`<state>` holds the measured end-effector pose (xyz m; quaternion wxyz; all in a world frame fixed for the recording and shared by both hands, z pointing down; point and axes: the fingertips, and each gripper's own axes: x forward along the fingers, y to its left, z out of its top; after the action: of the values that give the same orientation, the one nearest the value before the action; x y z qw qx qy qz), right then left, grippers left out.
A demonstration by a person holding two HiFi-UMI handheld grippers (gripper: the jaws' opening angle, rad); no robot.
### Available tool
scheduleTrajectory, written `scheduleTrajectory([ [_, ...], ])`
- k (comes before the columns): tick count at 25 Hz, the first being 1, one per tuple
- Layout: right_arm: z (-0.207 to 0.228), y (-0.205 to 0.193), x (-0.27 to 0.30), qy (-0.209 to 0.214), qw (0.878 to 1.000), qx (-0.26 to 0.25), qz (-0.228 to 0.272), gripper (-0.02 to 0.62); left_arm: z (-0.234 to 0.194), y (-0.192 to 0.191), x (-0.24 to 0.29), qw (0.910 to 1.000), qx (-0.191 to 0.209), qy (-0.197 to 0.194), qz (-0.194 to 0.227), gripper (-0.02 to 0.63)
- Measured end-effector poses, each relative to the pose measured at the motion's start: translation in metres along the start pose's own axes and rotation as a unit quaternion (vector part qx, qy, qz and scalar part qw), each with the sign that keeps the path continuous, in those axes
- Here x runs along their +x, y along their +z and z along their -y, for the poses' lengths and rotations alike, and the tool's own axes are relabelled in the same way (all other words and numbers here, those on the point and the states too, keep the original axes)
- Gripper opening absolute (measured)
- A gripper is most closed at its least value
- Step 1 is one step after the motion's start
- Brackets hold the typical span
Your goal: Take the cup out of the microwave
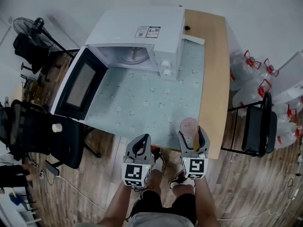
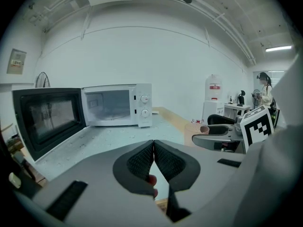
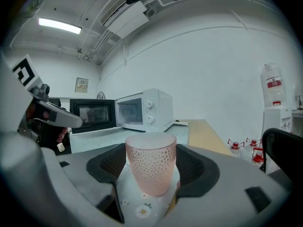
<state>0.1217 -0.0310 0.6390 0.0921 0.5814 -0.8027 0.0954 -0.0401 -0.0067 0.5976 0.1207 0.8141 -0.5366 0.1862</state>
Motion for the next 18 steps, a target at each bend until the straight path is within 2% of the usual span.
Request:
scheduleTrajectory([
  [10,-0.001,-0.003,0.000,0.005,1.000,0.016,0.002,0.347,0.003,-0.003,-0.001,1.0000,0.000,0.002,0.001,0.023],
  [18,0.000,0.014,-0.005,0.013,1.000,0.017,0.016,0.356,0.005,0.008,-0.005,0.9999,0.000,0.003,0.011,0.023],
])
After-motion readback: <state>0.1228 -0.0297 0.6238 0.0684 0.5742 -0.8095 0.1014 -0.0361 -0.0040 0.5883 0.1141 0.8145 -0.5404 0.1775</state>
